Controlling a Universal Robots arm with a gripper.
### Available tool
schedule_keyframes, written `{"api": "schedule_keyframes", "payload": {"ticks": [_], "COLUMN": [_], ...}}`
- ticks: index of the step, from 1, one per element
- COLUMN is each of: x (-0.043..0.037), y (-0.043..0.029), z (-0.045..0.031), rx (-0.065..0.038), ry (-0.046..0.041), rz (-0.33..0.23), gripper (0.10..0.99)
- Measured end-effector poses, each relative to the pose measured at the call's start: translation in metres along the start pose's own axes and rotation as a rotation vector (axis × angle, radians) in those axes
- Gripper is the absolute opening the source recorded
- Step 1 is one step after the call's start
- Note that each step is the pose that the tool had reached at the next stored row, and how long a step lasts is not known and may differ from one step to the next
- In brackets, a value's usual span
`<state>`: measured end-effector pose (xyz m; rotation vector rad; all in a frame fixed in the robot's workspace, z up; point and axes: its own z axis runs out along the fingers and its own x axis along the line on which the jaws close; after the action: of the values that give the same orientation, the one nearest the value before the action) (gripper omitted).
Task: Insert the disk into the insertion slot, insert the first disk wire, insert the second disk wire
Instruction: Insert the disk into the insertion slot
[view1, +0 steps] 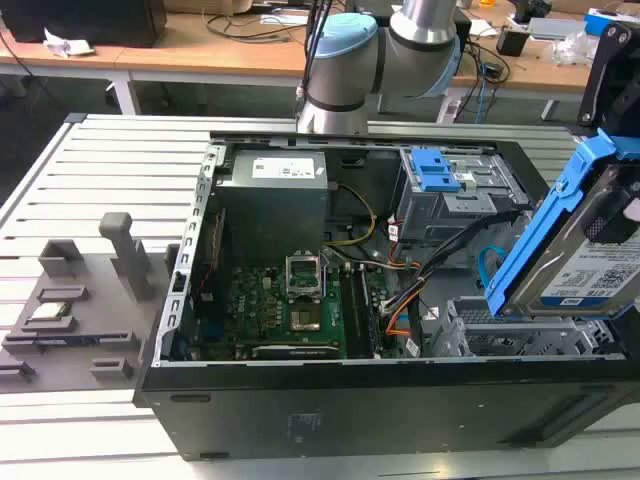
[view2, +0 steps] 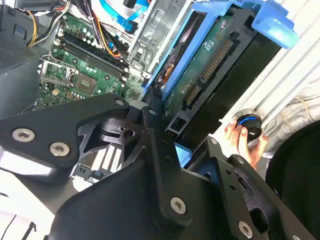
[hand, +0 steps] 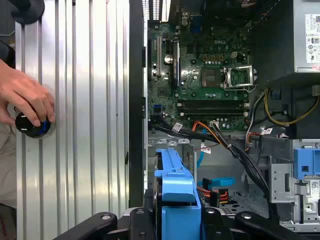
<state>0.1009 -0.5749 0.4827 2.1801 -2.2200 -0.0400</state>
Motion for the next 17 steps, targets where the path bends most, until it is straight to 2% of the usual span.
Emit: {"api": "schedule_keyframes", "payload": {"ticks": [1, 3, 9, 14, 17], "x": [0.0000, 0.0000, -0.0019, -0.0089, -0.0166], "y": [0.0000, -0.0002, -0.0004, -0.0004, -0.0004], "z": [0.0005, 0.0061, 0.0104, 0.0136, 0.0156], "rx": [0.000, 0.000, 0.000, 0.000, 0.000], "ry": [0.0001, 0.0000, -0.0031, -0.0041, -0.0040], "rz": [0.000, 0.000, 0.000, 0.000, 0.000], "gripper": [0.369, 0.369, 0.369, 0.369, 0.369]}}
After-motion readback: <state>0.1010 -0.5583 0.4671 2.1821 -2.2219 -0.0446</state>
